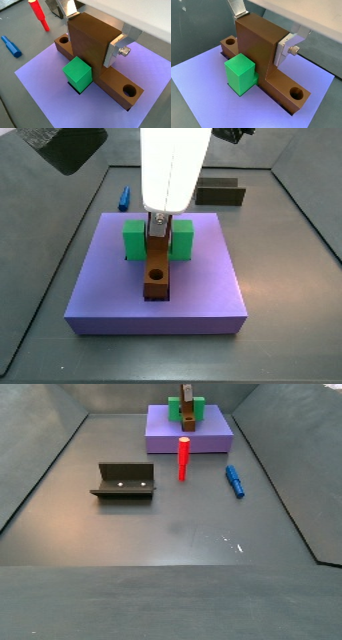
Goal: Pick up the brown object. Move up. Place the brown object on the fixture. Regrasp the brown object. Move to above the board. Insert the brown object.
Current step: Insert the brown object.
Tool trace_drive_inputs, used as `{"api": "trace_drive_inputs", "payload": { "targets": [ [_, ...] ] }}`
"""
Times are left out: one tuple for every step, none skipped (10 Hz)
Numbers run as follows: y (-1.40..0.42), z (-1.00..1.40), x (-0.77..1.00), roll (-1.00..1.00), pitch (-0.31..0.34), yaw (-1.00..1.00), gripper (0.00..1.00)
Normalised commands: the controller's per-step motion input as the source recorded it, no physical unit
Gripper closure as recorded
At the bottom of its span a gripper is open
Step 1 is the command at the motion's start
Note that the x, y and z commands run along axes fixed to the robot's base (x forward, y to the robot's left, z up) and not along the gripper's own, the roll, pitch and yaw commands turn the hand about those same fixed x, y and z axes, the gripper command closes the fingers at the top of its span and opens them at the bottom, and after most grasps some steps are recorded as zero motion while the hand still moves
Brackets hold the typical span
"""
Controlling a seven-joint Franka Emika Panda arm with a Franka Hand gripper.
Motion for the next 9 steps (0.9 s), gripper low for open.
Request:
{"api": "trace_drive_inputs", "payload": {
  "targets": [
    [-0.17,-0.23,0.06,0.09,-0.026,0.0,1.0],
    [-0.02,-0.33,0.14,0.06,-0.033,0.0,1.0],
    [0.0,-0.38,0.16,0.06,-0.037,0.0,1.0],
    [0.0,-0.38,0.19,0.1,-0.011,0.0,1.0],
    [0.01,-0.34,0.22,0.1,-0.004,0.0,1.0],
    [0.01,-0.33,0.18,0.12,0.0,0.0,1.0],
    [0.11,-0.29,0.08,0.15,0.0,0.0,1.0],
    [0.2,-0.19,0.0,0.17,0.0,-0.04,1.0],
    [0.14,-0.16,0.0,0.14,0.0,-0.05,1.0]
  ]
}}
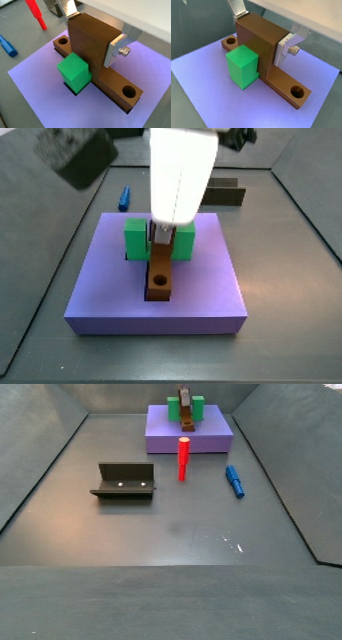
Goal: Pick up the brown object. Move up. Place the brown object on the fixture. Regrasp the brown object. Move to above the board. Insert the brown object.
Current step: Insert the brown object.
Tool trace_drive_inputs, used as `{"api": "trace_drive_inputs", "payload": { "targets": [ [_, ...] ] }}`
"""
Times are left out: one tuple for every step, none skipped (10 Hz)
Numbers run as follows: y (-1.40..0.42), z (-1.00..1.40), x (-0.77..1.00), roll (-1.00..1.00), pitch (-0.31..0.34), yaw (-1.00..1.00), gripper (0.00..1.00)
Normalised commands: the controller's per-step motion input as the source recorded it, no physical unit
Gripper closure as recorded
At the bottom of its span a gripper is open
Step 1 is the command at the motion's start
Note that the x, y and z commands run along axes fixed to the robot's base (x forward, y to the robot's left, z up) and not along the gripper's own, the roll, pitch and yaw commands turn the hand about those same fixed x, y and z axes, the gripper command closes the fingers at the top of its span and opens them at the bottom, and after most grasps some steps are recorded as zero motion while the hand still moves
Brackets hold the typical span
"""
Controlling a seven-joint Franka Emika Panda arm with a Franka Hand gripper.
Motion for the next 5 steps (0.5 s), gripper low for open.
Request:
{"api": "trace_drive_inputs", "payload": {
  "targets": [
    [0.0,-0.3,0.0,0.1,-0.041,-0.02,1.0],
    [0.0,-0.72,0.0,0.12,-0.191,0.0,1.0],
    [0.0,-0.78,0.0,0.13,-0.196,-0.01,1.0],
    [0.0,-0.32,0.0,0.03,0.0,-0.04,1.0],
    [0.0,0.0,0.0,0.0,0.0,0.0,1.0]
  ]
}}
